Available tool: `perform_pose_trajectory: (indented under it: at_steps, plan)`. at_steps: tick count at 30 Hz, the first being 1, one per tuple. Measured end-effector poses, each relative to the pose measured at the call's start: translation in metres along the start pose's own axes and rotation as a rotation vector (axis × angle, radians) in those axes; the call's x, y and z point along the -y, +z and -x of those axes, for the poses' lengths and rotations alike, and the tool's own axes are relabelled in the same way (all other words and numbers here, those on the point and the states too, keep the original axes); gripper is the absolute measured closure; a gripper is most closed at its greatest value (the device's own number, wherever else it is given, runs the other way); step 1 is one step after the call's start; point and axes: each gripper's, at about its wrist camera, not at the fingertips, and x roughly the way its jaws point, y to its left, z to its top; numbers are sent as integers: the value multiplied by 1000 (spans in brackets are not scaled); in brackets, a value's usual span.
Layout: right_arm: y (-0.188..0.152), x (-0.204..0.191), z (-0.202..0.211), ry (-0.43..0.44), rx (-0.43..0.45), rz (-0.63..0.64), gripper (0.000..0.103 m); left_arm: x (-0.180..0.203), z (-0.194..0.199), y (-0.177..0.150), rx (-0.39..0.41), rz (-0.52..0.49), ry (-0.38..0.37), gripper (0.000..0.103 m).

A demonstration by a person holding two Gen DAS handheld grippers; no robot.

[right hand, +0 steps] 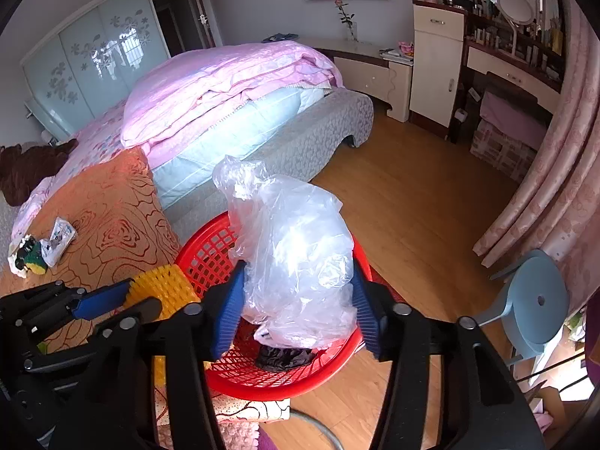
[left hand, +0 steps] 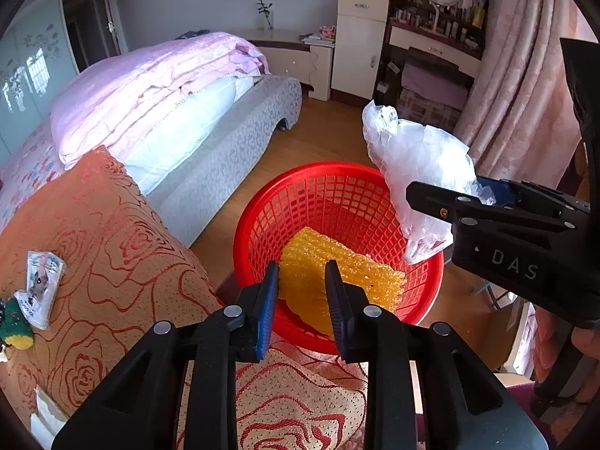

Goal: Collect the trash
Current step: 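Open both tools to drop the foam sheet and plastic bag into the wastebasket, then move both tools back over the bed toward the white tissue and green packet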

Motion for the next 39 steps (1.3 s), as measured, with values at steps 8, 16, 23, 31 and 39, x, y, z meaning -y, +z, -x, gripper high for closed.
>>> perform_pose_trajectory:
  at_steps: [8,16,23,31,39]
  plan:
    - [0,4,1,-1,4,-21,37,-6,-1,-3,-19,21,-14,54]
    - [1,4,5,-7,19,-11,37,-13,10,-8,3,56,-18,49]
    - [0,-3,8,-7,36,7,37,-24,22,-12,35,89,-5,48]
    - [-3,-14,11,5,49,40,37,-42,41,-22,67,125,30,47]
    - [-4,-24,16,15,60,62,37,-74,74,-31,116,189,94,45]
